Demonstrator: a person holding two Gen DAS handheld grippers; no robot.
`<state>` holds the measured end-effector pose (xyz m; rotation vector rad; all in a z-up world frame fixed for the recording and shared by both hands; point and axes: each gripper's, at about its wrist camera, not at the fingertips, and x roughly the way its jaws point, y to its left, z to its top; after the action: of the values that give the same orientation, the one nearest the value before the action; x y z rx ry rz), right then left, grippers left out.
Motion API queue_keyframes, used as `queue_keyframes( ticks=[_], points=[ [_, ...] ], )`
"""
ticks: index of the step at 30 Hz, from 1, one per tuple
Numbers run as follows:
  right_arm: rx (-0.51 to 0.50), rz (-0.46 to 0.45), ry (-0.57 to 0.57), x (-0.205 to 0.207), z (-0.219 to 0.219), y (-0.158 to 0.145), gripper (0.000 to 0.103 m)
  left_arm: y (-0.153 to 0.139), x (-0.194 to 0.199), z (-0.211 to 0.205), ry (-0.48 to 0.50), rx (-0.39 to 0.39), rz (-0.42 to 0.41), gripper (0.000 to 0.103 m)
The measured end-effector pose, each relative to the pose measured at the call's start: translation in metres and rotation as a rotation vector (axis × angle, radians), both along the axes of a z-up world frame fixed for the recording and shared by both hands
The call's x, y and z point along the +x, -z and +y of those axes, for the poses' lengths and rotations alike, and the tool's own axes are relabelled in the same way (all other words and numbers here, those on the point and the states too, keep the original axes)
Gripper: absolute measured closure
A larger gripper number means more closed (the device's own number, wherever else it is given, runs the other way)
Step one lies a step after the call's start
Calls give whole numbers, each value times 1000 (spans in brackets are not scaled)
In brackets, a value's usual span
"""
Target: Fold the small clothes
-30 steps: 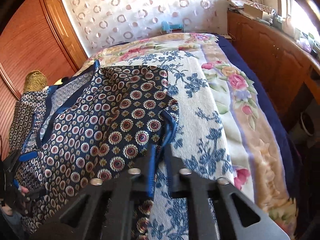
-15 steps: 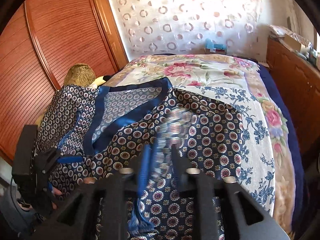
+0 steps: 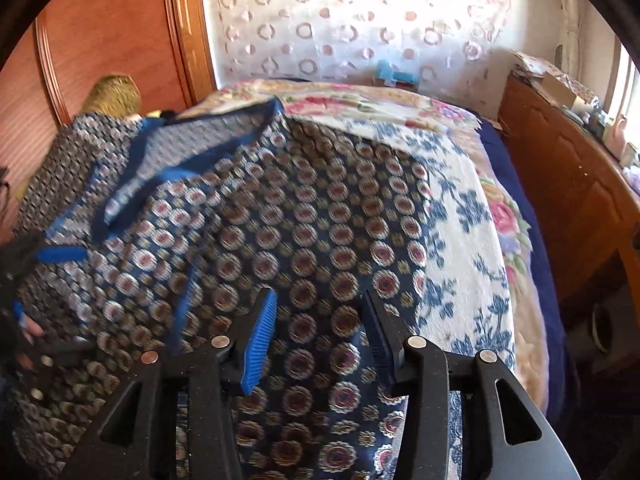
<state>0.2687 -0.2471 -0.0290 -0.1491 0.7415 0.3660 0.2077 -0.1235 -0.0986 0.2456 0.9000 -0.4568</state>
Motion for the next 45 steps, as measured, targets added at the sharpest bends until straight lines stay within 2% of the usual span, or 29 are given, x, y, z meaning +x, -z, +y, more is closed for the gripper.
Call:
queue_keyframes(
  ticks=[1,8,12,15,18,21,25,27,31,37,41,45],
  points=[
    [-8,5,5,-1,1,1,53,0,0,0,0,0,0,0],
    [-15,-12,31,2,5,10,20,-1,-1,0,-6,3,1,0],
    [-23,-1,18,5,9,10,12,-2,0,0,-3,5,4,0],
    [-17,5,25,6,7,9,10,-1,1,0,7,7,12,0],
    [-13,7,28,7,6,9,9,-5,0,11,8,-28,25,0],
    [-12,7,28,7,6,9,9,-18,-2,33,-40,-51,-15,0],
    [-10,7,29,7,4,9,9,-51,-3,76,-106,-129,-76,0],
    [-13,6,28,6,4,8,9,-66,-3,94,-136,-137,-123,0],
    [-12,6,28,6,4,8,9,-96,0,130,-207,-93,-241,0],
    [-13,5,28,6,4,9,9,-121,25,179,-279,-67,-320,0],
    [-12,6,27,6,4,9,9,-127,51,205,-291,-67,-308,0],
    [-11,6,29,6,4,8,9,-120,73,223,-333,-51,-292,0]
  ],
)
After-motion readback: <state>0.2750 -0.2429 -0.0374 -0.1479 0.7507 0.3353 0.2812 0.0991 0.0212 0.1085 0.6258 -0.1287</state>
